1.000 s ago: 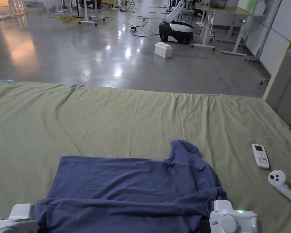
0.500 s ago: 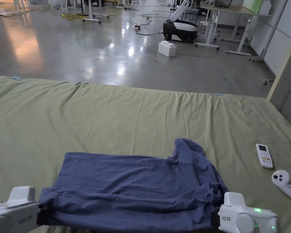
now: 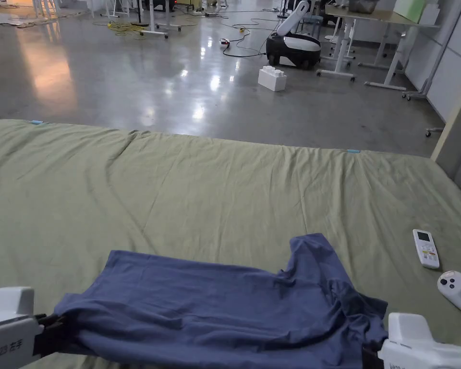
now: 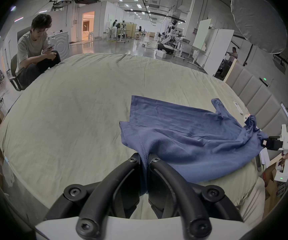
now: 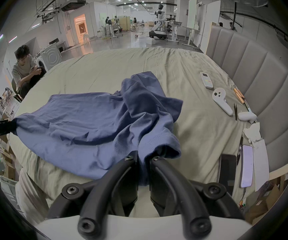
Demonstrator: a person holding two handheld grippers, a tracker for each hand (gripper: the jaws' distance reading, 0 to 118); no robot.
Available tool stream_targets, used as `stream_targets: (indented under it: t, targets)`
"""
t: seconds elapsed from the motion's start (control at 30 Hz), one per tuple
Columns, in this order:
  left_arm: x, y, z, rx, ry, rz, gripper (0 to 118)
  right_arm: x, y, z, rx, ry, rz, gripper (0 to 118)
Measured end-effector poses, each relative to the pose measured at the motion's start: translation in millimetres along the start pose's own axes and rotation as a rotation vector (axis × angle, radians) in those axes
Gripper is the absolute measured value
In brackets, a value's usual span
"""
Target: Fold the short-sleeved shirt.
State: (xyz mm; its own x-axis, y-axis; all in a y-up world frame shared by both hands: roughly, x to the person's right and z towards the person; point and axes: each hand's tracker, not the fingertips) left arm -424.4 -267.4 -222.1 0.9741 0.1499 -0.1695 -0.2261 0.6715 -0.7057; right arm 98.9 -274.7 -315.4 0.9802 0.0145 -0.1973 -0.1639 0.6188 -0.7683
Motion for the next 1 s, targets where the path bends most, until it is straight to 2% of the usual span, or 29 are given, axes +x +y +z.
stream_targets:
  t: [0.23,0.47,0.77,0.8,0.9,0.93,1.0]
  targets:
    - [-5.8,-51.1,20.7,-0.044,-0.009,0.006,8,-2.2,-56.8,17.8,-0.071,-0.008,0.006,11]
    - [-6.8,-98.3,-10.7,-0.173,0.040,-0.010,8,-5.2,-112.7,-14.1,-0.178,-0.050,-0.004,11]
    - [0.3,-112.0,-32.9,-0.219,0.096,-0.054,8,-9.8,-127.1,-31.7,-0.185,-0.078,-0.019,13]
    - [0.3,-111.8,-31.9,-0.216,0.098,-0.056,8,-9.7,-127.5,-31.8,-0.181,-0.079,-0.021,18]
    - [3.9,-106.0,-25.6,-0.216,0.102,-0.068,10,-13.0,-123.2,-24.4,-0.170,-0.133,-0.013,61]
    - [4.7,-103.4,-23.6,-0.214,0.100,-0.069,18,-13.4,-120.1,-20.7,-0.155,-0.139,-0.016,76]
    - [9.1,-95.0,-18.8,-0.178,0.107,-0.077,37,-18.0,-109.4,-10.5,-0.066,-0.134,-0.020,80]
